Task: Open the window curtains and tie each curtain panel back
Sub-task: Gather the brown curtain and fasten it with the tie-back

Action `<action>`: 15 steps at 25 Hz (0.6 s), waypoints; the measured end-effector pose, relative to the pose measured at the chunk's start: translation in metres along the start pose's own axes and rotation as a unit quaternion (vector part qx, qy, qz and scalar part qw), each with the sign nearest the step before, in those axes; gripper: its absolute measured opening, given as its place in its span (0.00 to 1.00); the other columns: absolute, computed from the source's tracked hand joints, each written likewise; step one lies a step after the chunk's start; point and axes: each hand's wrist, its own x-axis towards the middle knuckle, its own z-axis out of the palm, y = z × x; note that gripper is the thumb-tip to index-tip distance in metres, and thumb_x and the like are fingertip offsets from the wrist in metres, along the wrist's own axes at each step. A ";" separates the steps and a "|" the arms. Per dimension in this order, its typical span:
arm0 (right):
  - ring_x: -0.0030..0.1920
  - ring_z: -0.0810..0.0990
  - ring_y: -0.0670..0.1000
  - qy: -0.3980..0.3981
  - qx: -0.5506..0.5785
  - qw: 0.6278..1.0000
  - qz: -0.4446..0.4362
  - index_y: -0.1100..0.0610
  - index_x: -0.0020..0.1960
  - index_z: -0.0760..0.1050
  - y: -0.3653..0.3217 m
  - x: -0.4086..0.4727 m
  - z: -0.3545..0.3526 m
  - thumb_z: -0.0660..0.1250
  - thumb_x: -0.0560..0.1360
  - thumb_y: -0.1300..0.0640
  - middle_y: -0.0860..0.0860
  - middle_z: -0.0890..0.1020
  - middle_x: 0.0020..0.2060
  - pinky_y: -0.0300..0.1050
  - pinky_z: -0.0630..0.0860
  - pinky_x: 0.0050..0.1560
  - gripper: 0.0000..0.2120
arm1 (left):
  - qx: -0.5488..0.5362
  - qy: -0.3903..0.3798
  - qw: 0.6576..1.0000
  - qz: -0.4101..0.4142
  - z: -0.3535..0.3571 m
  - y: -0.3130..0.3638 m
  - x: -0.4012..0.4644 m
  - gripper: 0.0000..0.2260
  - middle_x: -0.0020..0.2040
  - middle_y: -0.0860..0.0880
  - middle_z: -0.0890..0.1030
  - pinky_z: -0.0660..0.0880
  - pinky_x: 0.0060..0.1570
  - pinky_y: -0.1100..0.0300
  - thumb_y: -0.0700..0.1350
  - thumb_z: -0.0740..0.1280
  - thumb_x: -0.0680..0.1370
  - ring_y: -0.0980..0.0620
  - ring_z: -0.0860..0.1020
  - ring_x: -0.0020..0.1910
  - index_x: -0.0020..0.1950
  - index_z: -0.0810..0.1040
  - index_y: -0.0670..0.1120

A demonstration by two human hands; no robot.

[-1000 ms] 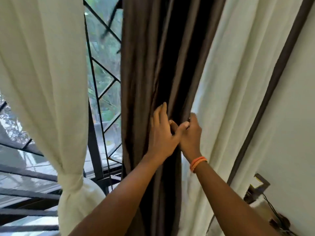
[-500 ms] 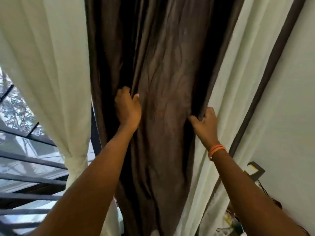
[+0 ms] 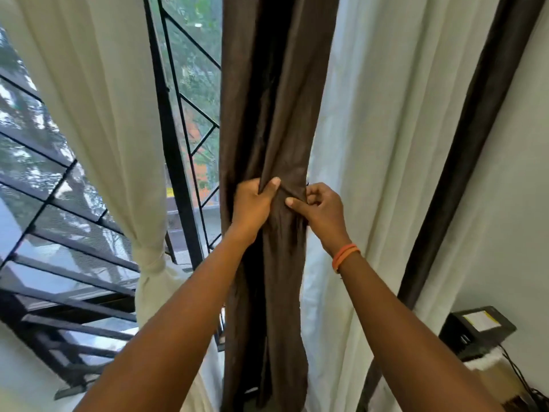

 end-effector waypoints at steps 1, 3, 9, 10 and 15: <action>0.32 0.72 0.49 0.031 -0.027 0.999 -0.033 0.61 0.39 0.73 0.003 0.001 -0.006 0.80 0.64 0.53 0.48 0.74 0.31 0.45 0.75 0.38 0.18 | 0.003 0.006 1.000 -0.004 -0.008 0.001 -0.003 0.12 0.34 0.48 0.80 0.72 0.35 0.59 0.45 0.69 0.78 0.56 0.75 0.32 0.40 0.81 0.38; 0.29 0.69 0.47 0.099 -0.077 0.989 -0.072 0.59 0.35 0.69 0.006 -0.001 -0.021 0.79 0.67 0.56 0.48 0.70 0.28 0.44 0.69 0.35 0.18 | 0.040 0.057 0.998 0.000 -0.020 0.000 -0.008 0.14 0.33 0.45 0.80 0.72 0.32 0.58 0.47 0.72 0.76 0.54 0.74 0.30 0.39 0.80 0.37; 0.51 0.82 0.53 -0.106 0.088 0.988 0.075 0.53 0.60 0.76 0.008 -0.010 -0.037 0.72 0.75 0.50 0.50 0.82 0.51 0.47 0.81 0.48 0.16 | -0.047 -0.038 0.995 -0.077 0.000 0.014 -0.030 0.09 0.47 0.40 0.85 0.81 0.51 0.44 0.44 0.74 0.74 0.42 0.84 0.47 0.50 0.83 0.39; 0.49 0.82 0.55 -0.133 0.116 0.981 0.084 0.56 0.59 0.77 0.005 -0.012 -0.034 0.72 0.75 0.52 0.52 0.82 0.49 0.50 0.82 0.46 0.14 | -0.045 -0.056 0.995 -0.074 0.004 0.014 -0.033 0.10 0.46 0.40 0.85 0.81 0.52 0.44 0.45 0.74 0.74 0.42 0.84 0.47 0.50 0.83 0.39; 0.59 0.78 0.50 -0.148 0.162 0.970 0.107 0.50 0.67 0.72 0.005 -0.011 -0.040 0.77 0.69 0.50 0.49 0.77 0.62 0.49 0.78 0.58 0.29 | -0.113 -0.147 0.969 -0.166 -0.012 0.022 -0.042 0.12 0.54 0.39 0.84 0.79 0.58 0.50 0.44 0.71 0.75 0.45 0.82 0.52 0.55 0.81 0.39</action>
